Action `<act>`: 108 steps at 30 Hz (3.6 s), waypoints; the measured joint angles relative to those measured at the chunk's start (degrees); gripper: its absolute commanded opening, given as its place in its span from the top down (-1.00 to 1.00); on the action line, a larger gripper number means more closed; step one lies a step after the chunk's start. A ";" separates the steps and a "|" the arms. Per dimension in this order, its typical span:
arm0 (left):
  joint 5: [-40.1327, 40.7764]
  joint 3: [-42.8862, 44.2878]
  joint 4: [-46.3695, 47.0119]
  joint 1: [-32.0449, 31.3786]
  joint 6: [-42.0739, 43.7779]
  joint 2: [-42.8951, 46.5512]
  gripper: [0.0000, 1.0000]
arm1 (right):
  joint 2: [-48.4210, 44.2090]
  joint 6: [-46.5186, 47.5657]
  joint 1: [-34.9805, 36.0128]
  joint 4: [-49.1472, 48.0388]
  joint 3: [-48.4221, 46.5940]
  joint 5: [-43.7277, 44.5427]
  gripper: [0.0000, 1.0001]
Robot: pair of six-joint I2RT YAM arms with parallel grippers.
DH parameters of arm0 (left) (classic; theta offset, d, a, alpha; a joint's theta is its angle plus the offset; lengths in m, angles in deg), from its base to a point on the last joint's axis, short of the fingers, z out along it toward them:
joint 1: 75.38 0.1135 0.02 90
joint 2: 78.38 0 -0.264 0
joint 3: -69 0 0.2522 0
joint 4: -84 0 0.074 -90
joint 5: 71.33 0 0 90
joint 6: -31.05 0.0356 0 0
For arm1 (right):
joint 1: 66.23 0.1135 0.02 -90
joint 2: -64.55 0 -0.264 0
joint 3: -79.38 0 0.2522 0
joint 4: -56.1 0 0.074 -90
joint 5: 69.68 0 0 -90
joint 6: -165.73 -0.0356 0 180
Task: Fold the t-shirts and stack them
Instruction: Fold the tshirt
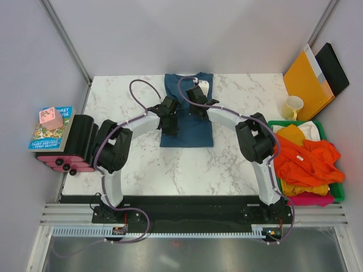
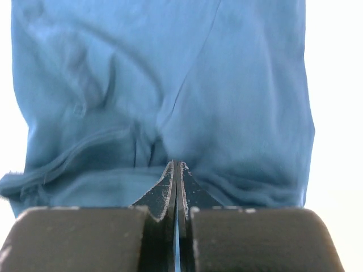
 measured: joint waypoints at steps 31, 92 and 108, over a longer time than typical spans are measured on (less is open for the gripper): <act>2.73 -13.86 3.34 -0.92 -1.03 16.90 -0.40 | -27.10 -1.79 5.86 -1.86 36.22 -0.66 0.02; 3.45 -44.37 -6.73 -21.27 -21.11 45.44 -0.42 | -57.18 -28.96 24.13 15.80 61.37 3.21 -0.60; 11.72 -36.59 -8.68 -21.27 -18.75 43.12 0.96 | -40.22 -14.75 21.94 10.21 47.52 10.93 1.00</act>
